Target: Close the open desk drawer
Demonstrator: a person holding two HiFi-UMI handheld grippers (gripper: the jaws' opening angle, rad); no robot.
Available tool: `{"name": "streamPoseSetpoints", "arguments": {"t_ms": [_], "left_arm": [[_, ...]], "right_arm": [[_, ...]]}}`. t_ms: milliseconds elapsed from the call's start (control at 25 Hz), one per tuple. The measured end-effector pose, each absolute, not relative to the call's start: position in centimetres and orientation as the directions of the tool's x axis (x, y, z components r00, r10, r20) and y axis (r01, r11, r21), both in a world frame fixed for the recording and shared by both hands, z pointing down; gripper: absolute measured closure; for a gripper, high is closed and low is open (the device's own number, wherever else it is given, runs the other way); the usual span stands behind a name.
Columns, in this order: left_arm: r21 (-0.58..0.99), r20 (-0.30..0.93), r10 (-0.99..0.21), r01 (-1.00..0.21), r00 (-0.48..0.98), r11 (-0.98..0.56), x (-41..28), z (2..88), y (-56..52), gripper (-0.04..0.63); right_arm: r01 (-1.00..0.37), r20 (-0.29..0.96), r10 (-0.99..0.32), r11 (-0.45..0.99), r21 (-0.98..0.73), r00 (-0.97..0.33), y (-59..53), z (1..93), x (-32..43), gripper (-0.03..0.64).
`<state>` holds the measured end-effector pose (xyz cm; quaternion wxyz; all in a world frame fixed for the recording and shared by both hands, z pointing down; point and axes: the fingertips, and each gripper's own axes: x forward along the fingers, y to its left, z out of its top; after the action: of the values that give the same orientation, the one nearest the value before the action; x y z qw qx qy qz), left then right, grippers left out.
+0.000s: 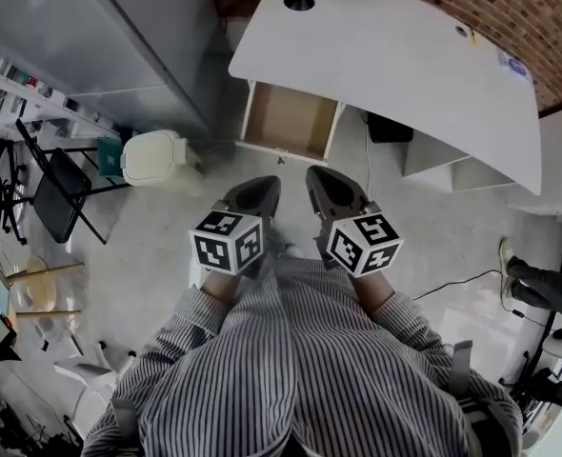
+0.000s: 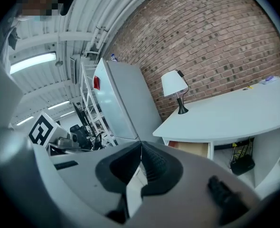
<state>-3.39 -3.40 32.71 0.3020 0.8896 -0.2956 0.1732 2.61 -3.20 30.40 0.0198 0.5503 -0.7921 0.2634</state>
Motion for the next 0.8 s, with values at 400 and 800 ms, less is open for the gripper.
{"name": "streamPoseSetpoints", "arguments": {"t_ms": [400,800], "left_arm": [[0.453,0.498,-0.366,-0.595,0.786,-0.664,-4.2,33.5,-9.9,0.583],[0.459,0.483,-0.27,-0.504,0.833,-0.732,-4.3,33.6,-13.4,0.583]], "right_arm": [[-0.892,0.343,-0.864,0.225,-0.392,-0.368,-9.1,31.1,1.3,0.6],[-0.917,0.368,-0.884,0.142,-0.373,-0.287,-12.1,31.8,0.8,0.6]]}}
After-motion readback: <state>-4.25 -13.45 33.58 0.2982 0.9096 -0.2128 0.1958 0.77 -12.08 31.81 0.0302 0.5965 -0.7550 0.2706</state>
